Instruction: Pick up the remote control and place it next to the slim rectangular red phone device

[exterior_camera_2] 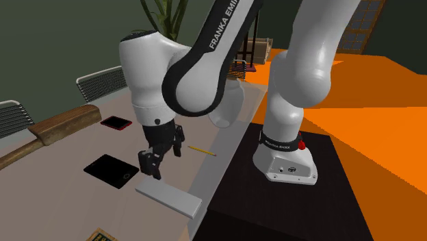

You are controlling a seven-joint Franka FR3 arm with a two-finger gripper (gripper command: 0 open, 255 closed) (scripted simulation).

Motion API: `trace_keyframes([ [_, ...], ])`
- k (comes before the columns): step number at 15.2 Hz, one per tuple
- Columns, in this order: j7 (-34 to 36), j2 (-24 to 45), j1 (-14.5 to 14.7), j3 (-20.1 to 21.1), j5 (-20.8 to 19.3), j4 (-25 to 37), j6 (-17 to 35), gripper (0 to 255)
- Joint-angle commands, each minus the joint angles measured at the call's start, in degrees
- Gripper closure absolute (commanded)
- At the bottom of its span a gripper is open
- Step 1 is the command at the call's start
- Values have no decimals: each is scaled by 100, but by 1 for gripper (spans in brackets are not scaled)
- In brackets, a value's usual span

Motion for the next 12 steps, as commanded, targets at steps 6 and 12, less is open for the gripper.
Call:
trace_keyframes([
  [6, 1481, 1525, -188, 307, -1532, 316, 1061, 0],
  [12, 2217, 2171, 27, -139, -2555, 396, 1532, 0],
])
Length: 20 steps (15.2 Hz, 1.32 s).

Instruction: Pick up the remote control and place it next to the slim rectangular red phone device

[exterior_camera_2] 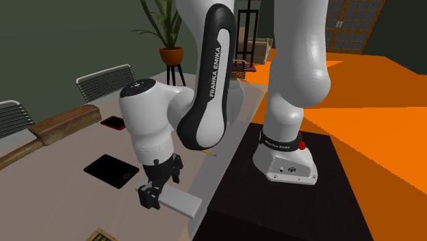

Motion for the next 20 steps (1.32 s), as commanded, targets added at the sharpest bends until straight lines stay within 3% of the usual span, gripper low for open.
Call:
trace_keyframes([
  [1, 73, 56, 39, -56, -99, 7, 46, 0],
  [7, 72, 56, 39, -56, -97, 7, 45, 0],
  [8, 72, 56, 39, -56, -97, 7, 45, 255],
  [17, 73, 56, 40, -57, -99, 7, 46, 255],
  [20, -322, -290, -152, 261, 448, -51, -197, 255],
])
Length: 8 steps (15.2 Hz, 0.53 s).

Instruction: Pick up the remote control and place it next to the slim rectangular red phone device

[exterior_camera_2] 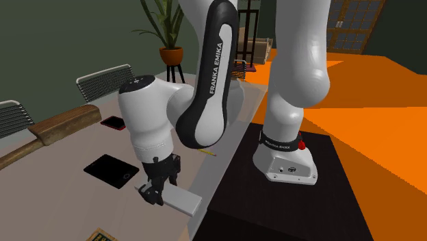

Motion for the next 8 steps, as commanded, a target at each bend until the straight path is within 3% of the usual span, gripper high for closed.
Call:
trace_keyframes([
  [1, -267, -232, -102, 184, 372, -33, -166, 255],
  [8, -1046, -1049, -101, 417, 1470, -60, -834, 255],
])
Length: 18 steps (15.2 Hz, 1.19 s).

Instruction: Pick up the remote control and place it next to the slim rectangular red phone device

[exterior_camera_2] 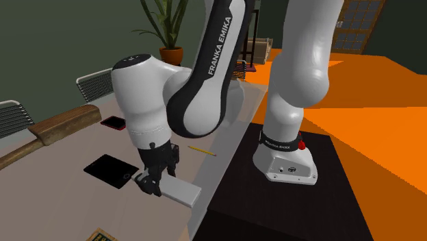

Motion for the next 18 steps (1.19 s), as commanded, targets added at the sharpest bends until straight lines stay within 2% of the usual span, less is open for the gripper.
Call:
trace_keyframes([
  [1, -201, -255, 45, 17, 295, 14, -238, 255],
  [6, -487, -750, 170, -50, 693, 62, -736, 255],
  [12, -1228, -386, -431, -622, 213, 411, -777, 255],
  [18, -1857, 142, -953, -1120, -237, 1020, -901, 255],
])
